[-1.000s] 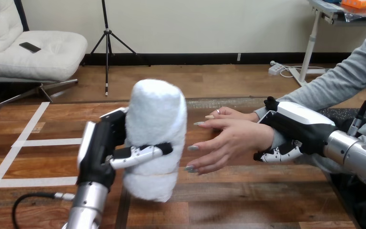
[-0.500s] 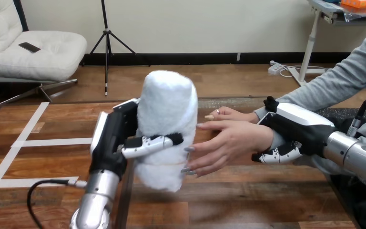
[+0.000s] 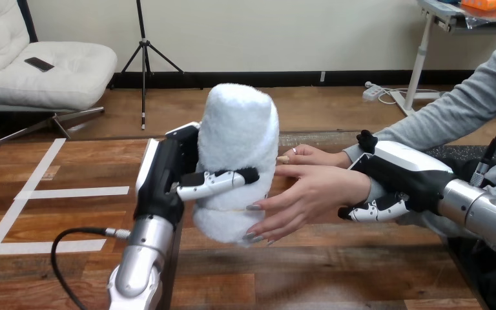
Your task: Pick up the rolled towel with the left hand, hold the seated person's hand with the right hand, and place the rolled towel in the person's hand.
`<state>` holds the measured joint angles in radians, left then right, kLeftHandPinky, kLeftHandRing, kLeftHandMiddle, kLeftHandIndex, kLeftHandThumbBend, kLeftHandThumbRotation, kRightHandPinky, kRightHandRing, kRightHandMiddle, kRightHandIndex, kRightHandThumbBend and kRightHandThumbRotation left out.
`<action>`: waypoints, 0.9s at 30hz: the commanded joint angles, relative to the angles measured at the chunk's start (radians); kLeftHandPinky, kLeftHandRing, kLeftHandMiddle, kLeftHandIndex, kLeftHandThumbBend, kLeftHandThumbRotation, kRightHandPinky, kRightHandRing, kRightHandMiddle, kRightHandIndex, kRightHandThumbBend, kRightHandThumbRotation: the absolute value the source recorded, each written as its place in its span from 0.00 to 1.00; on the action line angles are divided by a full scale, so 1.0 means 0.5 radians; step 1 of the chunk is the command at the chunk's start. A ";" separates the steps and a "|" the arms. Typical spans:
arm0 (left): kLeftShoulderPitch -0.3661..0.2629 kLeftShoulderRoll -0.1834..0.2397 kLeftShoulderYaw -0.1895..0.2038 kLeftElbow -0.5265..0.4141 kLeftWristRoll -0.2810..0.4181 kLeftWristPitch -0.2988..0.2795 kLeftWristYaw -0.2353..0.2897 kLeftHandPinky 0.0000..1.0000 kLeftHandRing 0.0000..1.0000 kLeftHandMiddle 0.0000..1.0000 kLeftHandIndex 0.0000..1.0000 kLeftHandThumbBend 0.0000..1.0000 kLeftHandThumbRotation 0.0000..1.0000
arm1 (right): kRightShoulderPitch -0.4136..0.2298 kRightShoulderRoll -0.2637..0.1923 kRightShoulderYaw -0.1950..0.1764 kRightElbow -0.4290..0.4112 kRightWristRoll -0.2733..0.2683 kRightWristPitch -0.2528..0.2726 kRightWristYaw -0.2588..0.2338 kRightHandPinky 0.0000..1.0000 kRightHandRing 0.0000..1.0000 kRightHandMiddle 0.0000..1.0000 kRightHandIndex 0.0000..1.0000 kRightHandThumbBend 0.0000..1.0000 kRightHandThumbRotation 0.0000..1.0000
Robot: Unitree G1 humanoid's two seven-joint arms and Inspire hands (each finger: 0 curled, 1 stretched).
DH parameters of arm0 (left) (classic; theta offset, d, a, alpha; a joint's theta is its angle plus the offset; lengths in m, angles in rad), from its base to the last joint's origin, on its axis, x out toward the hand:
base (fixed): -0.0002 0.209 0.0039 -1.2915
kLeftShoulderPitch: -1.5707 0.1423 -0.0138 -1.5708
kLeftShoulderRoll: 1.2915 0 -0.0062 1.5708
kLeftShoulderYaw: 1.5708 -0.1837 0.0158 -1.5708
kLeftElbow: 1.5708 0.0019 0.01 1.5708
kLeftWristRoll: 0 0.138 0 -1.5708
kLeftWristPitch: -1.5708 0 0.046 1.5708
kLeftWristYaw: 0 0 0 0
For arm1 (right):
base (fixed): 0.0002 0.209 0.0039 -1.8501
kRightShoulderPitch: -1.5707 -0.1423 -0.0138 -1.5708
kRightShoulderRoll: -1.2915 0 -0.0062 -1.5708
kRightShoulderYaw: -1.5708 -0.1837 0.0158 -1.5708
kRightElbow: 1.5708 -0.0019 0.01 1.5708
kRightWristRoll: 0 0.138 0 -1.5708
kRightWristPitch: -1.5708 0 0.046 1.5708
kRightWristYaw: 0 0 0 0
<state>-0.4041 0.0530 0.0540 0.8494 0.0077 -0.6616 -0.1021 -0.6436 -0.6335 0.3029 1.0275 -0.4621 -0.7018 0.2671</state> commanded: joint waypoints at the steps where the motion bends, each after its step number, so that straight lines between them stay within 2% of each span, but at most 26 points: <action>1: -0.332 -0.036 0.020 0.084 -0.009 -0.125 0.049 0.31 0.34 0.39 0.41 0.58 0.00 | -0.024 0.005 -0.082 -0.116 0.100 -0.031 -0.006 0.21 0.25 0.31 0.33 0.44 0.31; 12: -0.423 -0.057 0.017 0.206 -0.009 -0.136 0.066 0.31 0.35 0.40 0.41 0.58 0.00 | -0.003 -0.004 -0.077 -0.141 0.113 -0.023 -0.006 0.21 0.25 0.31 0.33 0.46 0.34; 27: -0.515 -0.085 0.036 0.345 -0.044 -0.164 0.030 0.32 0.36 0.41 0.42 0.58 0.00 | 0.026 -0.016 -0.085 -0.184 0.124 -0.016 -0.008 0.23 0.27 0.33 0.34 0.47 0.34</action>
<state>-0.5472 0.0206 0.0561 1.0197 0.0065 -0.6999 -0.0829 -0.6239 -0.6344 0.2929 0.9807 -0.4301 -0.7019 0.2694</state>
